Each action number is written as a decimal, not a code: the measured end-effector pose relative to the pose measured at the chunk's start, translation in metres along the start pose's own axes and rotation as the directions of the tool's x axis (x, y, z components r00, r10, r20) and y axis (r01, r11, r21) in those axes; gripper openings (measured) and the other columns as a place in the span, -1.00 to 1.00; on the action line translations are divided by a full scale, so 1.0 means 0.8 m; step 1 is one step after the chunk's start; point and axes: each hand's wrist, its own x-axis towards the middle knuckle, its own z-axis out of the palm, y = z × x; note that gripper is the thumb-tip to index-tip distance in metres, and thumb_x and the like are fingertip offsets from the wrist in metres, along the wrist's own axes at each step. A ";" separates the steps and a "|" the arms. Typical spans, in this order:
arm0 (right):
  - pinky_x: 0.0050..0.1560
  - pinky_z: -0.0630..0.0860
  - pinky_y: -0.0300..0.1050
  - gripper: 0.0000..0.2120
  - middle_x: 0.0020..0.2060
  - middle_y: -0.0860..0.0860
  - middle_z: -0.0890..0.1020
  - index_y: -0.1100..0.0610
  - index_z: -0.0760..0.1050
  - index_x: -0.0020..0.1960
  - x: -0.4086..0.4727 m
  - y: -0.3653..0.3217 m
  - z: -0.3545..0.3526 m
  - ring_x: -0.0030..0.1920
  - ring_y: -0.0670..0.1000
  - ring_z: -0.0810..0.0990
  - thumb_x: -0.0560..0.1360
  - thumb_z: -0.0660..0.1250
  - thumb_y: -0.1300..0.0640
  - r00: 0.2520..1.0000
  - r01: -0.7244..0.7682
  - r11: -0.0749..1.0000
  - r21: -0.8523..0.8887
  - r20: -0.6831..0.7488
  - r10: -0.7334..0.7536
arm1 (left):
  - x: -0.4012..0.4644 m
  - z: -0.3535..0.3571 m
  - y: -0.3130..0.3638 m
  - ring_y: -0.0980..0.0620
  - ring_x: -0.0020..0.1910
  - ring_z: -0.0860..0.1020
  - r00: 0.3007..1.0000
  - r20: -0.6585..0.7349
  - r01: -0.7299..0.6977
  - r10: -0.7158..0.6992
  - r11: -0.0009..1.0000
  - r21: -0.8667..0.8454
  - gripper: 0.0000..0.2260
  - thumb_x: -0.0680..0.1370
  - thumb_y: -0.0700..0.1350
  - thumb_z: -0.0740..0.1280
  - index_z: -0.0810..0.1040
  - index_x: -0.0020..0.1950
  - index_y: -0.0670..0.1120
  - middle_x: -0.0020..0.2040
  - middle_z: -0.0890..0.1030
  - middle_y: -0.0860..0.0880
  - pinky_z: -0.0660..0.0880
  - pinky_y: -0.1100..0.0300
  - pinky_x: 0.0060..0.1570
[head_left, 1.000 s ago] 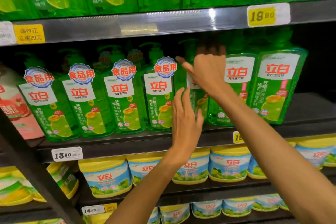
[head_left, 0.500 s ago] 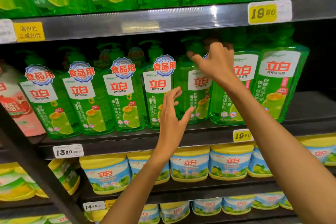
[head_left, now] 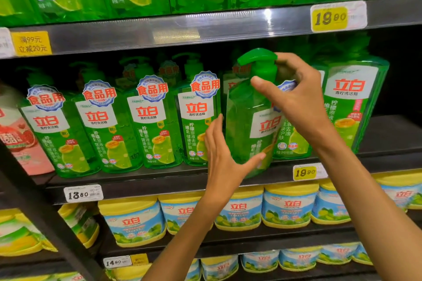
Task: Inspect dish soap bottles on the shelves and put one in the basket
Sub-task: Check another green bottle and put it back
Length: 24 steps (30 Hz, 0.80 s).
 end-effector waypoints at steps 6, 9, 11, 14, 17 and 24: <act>-0.23 0.53 -0.40 -0.80 -0.29 -0.18 0.67 -0.04 0.54 -0.12 -0.010 -0.018 -0.017 -0.29 -0.29 0.63 0.37 0.54 0.13 0.975 -0.211 0.963 0.169 -0.039 0.220 | -0.035 -0.012 0.025 0.42 0.04 0.54 0.980 0.175 0.158 -0.096 0.910 -0.384 -0.46 0.25 0.08 0.55 0.42 0.14 0.35 0.03 0.57 0.45 0.46 0.55 -0.09; -0.23 0.54 -0.35 -0.87 -0.23 -0.12 0.69 -0.04 0.59 -0.15 -0.023 -0.015 -0.025 -0.26 -0.27 0.64 0.47 0.43 -0.08 0.942 -0.314 0.923 0.224 -0.045 0.331 | -0.049 -0.018 0.028 0.36 -0.03 0.60 0.974 0.201 0.190 -0.106 0.867 -0.461 -0.53 0.27 -0.07 0.55 0.46 0.09 0.15 -0.04 0.63 0.37 0.49 0.50 -0.14; -0.05 0.58 -0.20 -0.74 -0.16 -0.12 0.73 -0.02 0.62 -0.08 -0.034 -0.008 -0.032 -0.11 -0.17 0.69 0.47 0.31 -0.19 0.916 -0.365 0.856 0.365 -0.024 0.401 | -0.057 -0.023 0.031 0.28 -0.02 0.63 0.970 0.220 0.205 -0.108 0.850 -0.485 -0.54 0.28 -0.09 0.53 0.48 0.12 0.11 -0.03 0.66 0.28 0.51 0.45 -0.13; 0.06 0.61 -0.03 -0.52 -0.12 -0.11 0.73 0.03 0.54 0.09 -0.063 0.007 -0.035 -0.06 -0.11 0.69 0.35 0.41 -0.28 0.888 -0.455 0.778 0.434 0.154 0.434 | -0.065 -0.029 0.035 0.23 -0.03 0.65 0.958 0.269 0.226 -0.094 0.826 -0.516 -0.54 0.28 -0.07 0.53 0.50 0.12 0.06 -0.03 0.69 0.21 0.53 0.42 -0.14; -0.17 0.63 -0.16 -0.23 -0.12 0.00 0.74 0.15 0.48 0.15 -0.086 0.009 -0.029 -0.11 -0.03 0.72 0.13 0.58 -0.28 0.840 -0.542 0.695 0.474 0.280 0.464 | -0.066 -0.031 0.043 0.24 -0.08 0.66 0.938 0.331 0.282 -0.104 0.783 -0.554 -0.62 0.30 -0.12 0.49 0.52 0.07 0.05 -0.09 0.70 0.21 0.53 0.42 -0.19; -0.18 0.62 -0.14 -0.58 -0.11 0.06 0.73 0.21 0.48 0.20 -0.085 0.005 -0.056 -0.10 0.04 0.72 0.44 0.41 0.01 0.887 -0.403 0.707 0.581 0.057 0.459 | -0.062 -0.006 0.066 0.53 -0.19 0.54 0.903 0.386 0.373 -0.189 0.792 -0.483 -0.67 0.27 0.20 0.34 0.41 -0.02 0.19 -0.24 0.58 0.50 0.45 0.55 -0.26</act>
